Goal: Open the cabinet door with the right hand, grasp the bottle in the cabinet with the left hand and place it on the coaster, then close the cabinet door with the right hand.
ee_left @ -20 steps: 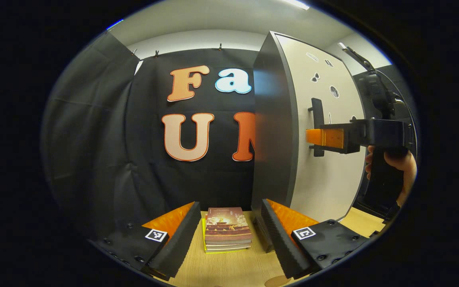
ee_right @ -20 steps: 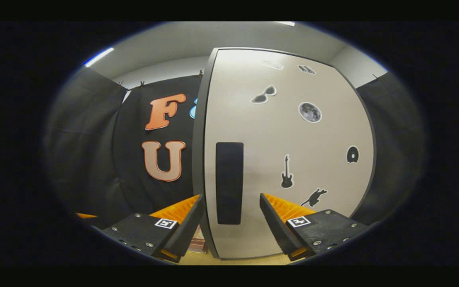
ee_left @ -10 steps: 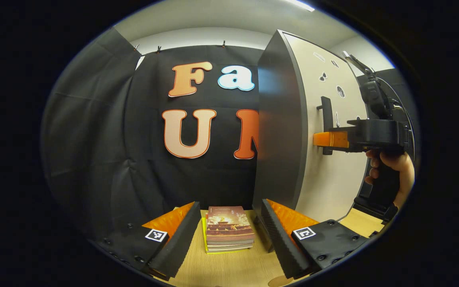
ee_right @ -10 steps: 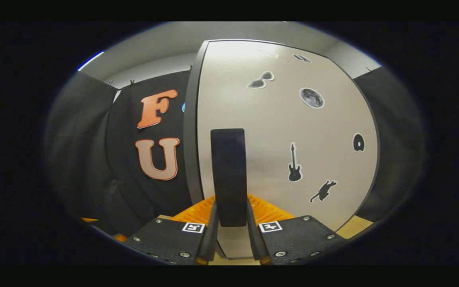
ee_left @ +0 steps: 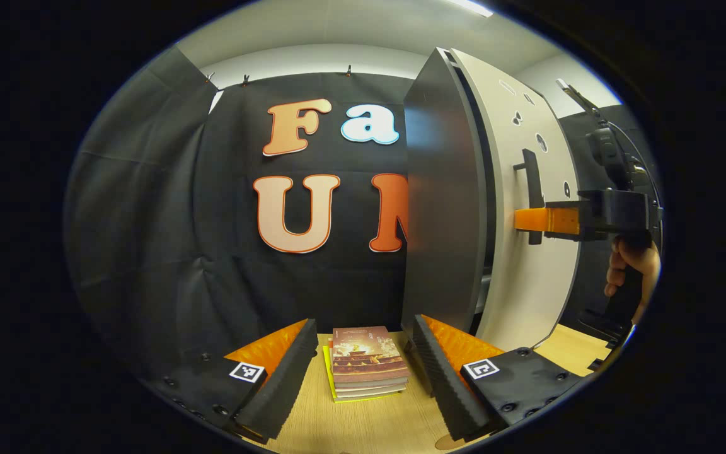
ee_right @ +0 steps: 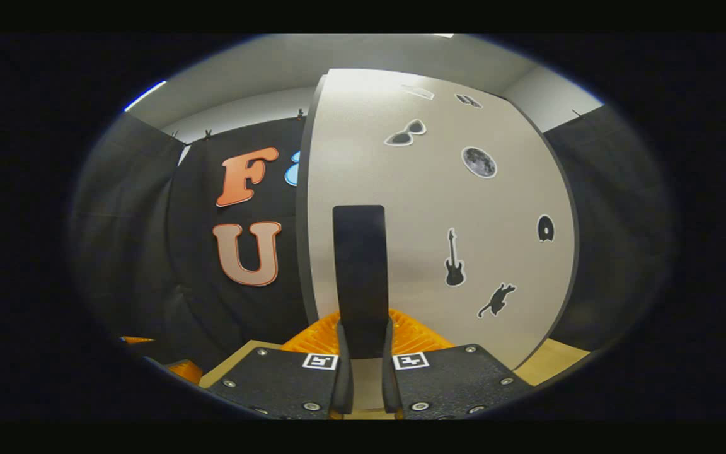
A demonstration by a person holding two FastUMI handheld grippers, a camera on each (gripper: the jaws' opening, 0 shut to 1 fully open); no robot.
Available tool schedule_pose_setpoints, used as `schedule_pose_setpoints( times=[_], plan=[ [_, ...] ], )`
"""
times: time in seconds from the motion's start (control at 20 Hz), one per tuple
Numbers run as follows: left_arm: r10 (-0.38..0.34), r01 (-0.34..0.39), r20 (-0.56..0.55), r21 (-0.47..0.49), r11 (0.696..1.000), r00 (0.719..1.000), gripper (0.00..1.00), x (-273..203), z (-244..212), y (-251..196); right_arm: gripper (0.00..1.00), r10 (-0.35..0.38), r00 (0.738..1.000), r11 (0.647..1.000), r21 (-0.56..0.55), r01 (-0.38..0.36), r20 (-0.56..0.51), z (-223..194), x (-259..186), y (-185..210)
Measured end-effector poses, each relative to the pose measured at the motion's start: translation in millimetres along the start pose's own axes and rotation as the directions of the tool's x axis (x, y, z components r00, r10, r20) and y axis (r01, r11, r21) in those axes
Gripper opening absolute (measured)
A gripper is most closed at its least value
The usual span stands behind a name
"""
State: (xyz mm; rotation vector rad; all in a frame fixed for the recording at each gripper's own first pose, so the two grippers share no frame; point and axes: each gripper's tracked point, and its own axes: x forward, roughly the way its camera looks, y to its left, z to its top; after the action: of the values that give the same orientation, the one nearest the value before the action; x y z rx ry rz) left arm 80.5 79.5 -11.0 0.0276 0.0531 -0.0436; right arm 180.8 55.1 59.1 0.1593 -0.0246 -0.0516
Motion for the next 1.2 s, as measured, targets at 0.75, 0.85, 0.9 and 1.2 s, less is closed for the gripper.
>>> schedule_pose_setpoints(
  times=[0.75, 0.85, 0.9, 1.2],
  plan=[
    [0.112, -0.111, 0.026, -0.043, 0.993, 0.993, 0.99, -119.9, 18.2, -122.7, 0.15, 0.238, 0.971, 0.969, 0.058, -0.238, 0.022, 18.2, -105.2, -46.2],
    [0.137, -0.136, 0.042, -0.033, 0.990, 0.990, 0.99, -136.8, 23.3, -132.5, 0.17, 0.239, 0.971, 0.969, 0.062, -0.240, 0.022, 21.5, -115.3, -59.2],
    [0.149, -0.148, 0.049, -0.029, 0.989, 0.988, 0.99, -144.8, 25.6, -137.5, 0.15, 0.226, 0.974, 0.973, 0.042, -0.227, 0.027, 23.7, -120.7, -66.9],
    [0.147, -0.145, 0.052, -0.039, 0.989, 0.988, 0.99, -166.0, 29.3, -181.1, 0.14, 0.158, 0.987, 0.987, 0.030, -0.159, 0.012, 25.5, -147.6, -124.7]
  ],
)
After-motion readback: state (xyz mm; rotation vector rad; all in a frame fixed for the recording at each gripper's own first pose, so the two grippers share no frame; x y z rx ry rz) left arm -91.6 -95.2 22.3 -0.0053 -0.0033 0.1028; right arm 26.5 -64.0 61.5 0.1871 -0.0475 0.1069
